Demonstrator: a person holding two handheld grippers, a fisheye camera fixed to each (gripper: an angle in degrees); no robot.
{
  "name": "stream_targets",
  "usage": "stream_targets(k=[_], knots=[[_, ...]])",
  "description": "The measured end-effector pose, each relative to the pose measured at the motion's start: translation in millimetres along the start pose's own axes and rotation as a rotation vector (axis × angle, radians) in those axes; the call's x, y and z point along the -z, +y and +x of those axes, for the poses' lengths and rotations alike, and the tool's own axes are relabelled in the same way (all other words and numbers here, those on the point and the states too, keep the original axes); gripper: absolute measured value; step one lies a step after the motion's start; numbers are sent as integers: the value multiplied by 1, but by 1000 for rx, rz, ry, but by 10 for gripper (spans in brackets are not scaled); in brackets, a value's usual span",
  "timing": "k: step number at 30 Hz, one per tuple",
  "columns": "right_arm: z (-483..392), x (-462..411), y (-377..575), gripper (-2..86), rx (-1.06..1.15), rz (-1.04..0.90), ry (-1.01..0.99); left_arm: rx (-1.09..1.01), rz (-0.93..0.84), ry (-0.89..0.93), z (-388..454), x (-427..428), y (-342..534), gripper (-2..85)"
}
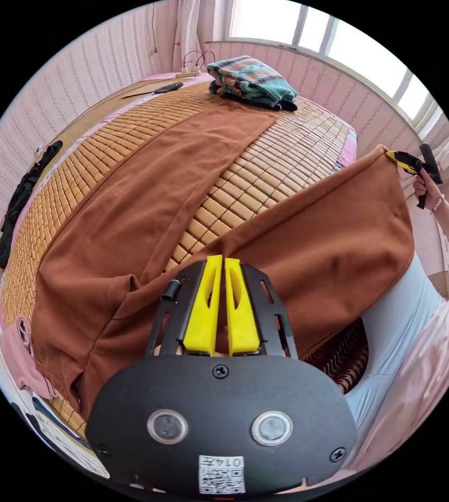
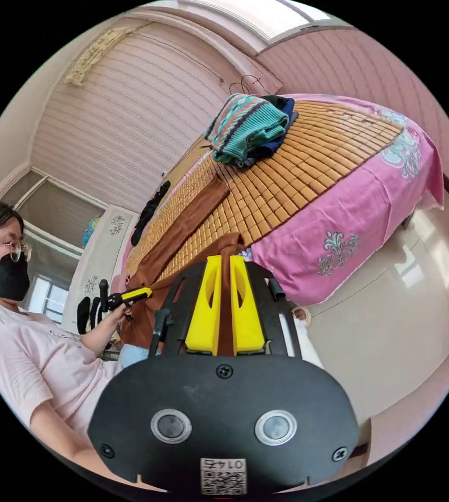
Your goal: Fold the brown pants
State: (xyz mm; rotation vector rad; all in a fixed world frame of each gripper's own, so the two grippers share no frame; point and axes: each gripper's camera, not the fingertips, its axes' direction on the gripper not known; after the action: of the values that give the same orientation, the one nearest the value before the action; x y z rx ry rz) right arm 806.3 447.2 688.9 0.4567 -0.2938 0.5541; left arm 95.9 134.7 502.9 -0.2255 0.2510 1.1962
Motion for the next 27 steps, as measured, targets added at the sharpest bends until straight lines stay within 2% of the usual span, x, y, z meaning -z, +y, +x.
stream_targets(k=[3, 5, 7, 9, 11, 13, 15, 17, 19, 21, 27], knots=[[-30, -6, -41, 29, 118, -16, 37, 84, 125, -29, -17, 28, 1, -5], [-35, -25, -65, 42, 124, -36, 84, 103, 148, -59, -25, 24, 2, 2], [-30, -52, -80, 53, 56, -5, 175, 150, 82, -46, -36, -1, 2, 16], [-25, -68, -80, 70, 27, -37, 181, 202, -48, 25, -47, -39, 5, 37], [-22, -76, -68, 88, -1, -56, 243, 205, 14, 15, -49, -40, 15, 42], [-12, -78, -40, 123, -59, -80, 415, 214, 22, 28, -52, -41, 20, 42], [2, -75, -13, 135, -161, -88, 494, 212, 33, 23, -52, -41, 26, 42], [21, -76, 16, 135, -302, -116, 431, 210, 37, 20, -52, -40, 31, 43], [43, -80, 47, 112, -485, -119, 132, 213, 37, 22, -53, -40, 35, 43], [43, -77, 60, 86, -530, -25, -43, 209, 35, 24, -54, -40, 40, 43], [-1, -54, 55, 27, -378, 49, -34, 207, 25, 13, -54, -39, 52, 43]])
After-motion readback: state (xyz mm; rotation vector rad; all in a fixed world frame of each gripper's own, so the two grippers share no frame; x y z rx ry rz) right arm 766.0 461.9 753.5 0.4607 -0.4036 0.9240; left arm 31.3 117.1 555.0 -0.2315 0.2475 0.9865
